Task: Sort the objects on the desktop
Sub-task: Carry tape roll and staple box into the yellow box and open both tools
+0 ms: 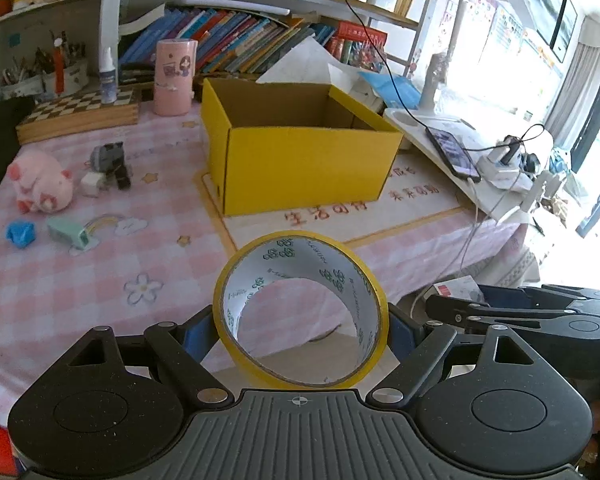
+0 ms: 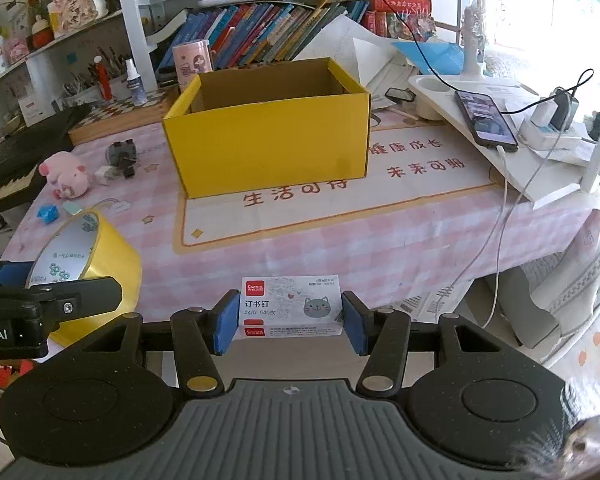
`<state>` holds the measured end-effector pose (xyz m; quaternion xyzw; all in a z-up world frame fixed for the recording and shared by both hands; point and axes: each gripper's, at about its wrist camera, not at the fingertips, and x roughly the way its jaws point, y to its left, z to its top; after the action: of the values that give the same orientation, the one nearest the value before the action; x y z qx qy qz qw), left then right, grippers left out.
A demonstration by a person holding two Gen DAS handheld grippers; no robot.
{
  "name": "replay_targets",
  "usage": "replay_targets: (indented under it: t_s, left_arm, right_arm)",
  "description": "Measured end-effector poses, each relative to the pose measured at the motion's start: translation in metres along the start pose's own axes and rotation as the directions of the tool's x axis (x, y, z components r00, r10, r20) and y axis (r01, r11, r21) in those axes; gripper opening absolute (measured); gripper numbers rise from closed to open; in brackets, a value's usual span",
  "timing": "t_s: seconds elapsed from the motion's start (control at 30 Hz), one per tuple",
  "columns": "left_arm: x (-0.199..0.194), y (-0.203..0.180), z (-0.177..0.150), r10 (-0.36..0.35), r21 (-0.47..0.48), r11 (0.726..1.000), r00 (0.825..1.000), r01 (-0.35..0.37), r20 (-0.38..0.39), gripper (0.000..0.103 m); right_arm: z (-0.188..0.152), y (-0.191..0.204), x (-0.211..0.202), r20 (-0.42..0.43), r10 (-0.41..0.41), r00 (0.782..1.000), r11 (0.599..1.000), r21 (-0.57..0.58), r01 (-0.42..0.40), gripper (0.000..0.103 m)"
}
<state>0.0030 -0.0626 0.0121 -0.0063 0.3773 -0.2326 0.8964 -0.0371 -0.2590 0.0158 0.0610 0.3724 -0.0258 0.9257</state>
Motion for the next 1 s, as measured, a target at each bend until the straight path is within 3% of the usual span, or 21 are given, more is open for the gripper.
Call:
replay_targets:
  t_s: [0.2, 0.4, 0.7, 1.0]
  left_arm:
    - [0.016, -0.012, 0.028, 0.026, 0.014, 1.0, 0.999, -0.027, 0.039, 0.086]
    - [0.033, -0.024, 0.07, 0.051, 0.038, 0.998, 0.992, -0.056, 0.114, 0.086]
    - [0.064, -0.032, 0.137, 0.131, 0.059, 0.987, 0.962, -0.149, 0.239, 0.086]
    - [0.122, -0.035, 0.176, 0.195, 0.081, 0.973, 0.956, -0.218, 0.221, 0.086]
  right_arm:
    - [0.028, -0.019, 0.02, 0.009, 0.032, 0.999, 0.999, -0.008, -0.032, 0.051]
    - [0.067, -0.04, 0.036, 0.074, 0.054, 0.996, 0.998, -0.018, -0.053, 0.051]
    - [0.146, -0.064, 0.059, 0.214, 0.111, 0.97, 0.992, -0.09, -0.093, 0.051]
    - [0.213, -0.067, 0.114, 0.222, 0.151, 0.963, 0.974, -0.198, -0.107, 0.051]
